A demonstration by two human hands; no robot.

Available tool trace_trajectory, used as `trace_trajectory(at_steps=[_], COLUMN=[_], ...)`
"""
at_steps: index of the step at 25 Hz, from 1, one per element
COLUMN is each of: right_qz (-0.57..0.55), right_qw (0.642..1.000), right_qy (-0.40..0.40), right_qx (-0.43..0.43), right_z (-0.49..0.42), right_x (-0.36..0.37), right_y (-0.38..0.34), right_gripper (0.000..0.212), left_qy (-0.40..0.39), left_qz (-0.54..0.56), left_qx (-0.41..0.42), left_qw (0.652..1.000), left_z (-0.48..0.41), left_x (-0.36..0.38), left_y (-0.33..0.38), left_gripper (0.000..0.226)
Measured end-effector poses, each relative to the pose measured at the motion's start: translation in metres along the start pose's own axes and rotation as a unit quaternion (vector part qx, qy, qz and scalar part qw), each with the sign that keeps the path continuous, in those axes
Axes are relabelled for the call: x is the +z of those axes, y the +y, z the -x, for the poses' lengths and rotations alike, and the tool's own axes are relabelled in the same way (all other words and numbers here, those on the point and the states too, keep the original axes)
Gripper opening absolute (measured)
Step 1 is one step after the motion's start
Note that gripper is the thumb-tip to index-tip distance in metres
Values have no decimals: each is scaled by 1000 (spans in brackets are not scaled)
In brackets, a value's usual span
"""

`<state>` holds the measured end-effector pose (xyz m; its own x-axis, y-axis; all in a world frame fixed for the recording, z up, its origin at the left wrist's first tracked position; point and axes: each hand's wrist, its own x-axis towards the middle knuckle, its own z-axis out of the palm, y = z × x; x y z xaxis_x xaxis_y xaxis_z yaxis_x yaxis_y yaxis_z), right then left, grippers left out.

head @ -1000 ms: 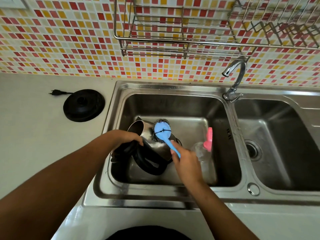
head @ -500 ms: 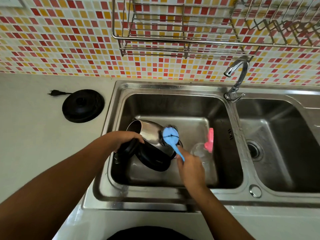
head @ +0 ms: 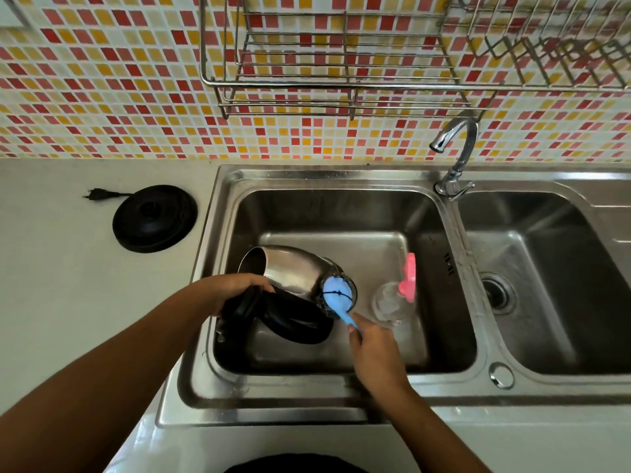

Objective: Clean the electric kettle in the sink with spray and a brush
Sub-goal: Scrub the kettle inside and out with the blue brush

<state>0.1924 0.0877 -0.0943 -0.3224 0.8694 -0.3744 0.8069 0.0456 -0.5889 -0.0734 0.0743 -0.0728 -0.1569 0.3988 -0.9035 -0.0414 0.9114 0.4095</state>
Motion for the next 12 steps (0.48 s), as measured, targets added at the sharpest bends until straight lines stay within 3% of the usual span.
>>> trace_trajectory(at_steps=[4,5,9,12], right_qz=[-44,-41,-35,-70], right_qw=[996,996,999,997], right_qy=[20,35,21,-3], right_qx=[-79,-69,30,-26], right_z=[-1,-14,-49,-19], right_x=[1,0,-14,-17], right_y=[-28,-29,0,-8], right_gripper=[39,38,34,34], left_qy=[-4,-2,22,55], left_qz=[-14,-17,-37,-103], left_qx=[11,20,53,88], left_qw=[1000,1000,998,989], left_z=[-6,-10,-21,-21], left_x=[6,6,2,-2], left_y=[-6,-9,-16,-15], left_gripper=[44,46,91,102])
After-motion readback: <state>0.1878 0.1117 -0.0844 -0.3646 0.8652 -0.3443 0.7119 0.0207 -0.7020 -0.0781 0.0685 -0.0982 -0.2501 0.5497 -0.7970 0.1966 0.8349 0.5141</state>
